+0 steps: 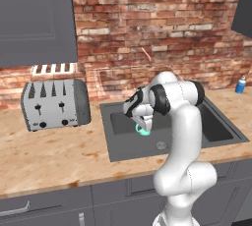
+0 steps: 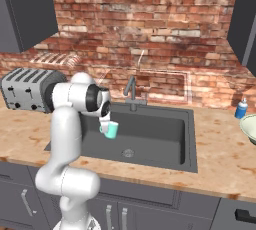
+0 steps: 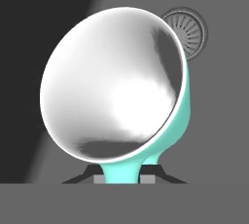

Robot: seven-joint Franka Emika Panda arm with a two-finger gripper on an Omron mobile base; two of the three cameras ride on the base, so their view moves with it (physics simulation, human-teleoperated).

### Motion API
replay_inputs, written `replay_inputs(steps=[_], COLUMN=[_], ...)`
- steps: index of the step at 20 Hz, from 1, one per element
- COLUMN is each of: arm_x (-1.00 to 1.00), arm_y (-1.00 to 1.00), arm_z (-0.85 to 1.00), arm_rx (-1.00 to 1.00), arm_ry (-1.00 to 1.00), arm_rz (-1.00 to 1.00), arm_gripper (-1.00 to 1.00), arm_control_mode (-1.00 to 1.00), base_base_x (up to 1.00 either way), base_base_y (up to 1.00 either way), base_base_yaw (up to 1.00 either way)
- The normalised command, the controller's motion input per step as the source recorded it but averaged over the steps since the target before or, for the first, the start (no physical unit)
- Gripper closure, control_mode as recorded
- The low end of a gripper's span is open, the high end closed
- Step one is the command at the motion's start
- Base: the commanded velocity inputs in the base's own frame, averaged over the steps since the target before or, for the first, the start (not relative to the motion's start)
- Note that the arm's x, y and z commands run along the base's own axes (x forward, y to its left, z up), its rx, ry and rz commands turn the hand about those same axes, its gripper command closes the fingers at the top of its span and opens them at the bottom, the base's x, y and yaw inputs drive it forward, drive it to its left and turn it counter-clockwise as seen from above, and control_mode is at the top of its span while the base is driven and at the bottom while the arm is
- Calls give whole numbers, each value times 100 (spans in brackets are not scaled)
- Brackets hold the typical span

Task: Pick the mug and place it in the sink. Pick the bowl and place it in the open cabinet and then close the cabinet.

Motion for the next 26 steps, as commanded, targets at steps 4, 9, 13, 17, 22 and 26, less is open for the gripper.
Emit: replay_inputs(steps=[4,9,13,17,22,26], arm_x=[0,0,0,1,2,7], arm_y=[-1,0,0,0,-1,-1], arm_z=[-28,-31,-32,-37,-40,-43], arm_rx=[0,0,0,0,0,0], arm_ry=[7,5,2,0,0,0], arm_rz=[-5,-5,-5,-3,-2,-1], arm_gripper=[100,100,100,100,100,100], arm_control_mode=[-100,-100,-100,-100,-100,-100], base_base_x=[0,0,0,0,0,0], base_base_y=[0,0,0,0,0,0], base_base_yaw=[0,0,0,0,0,0])
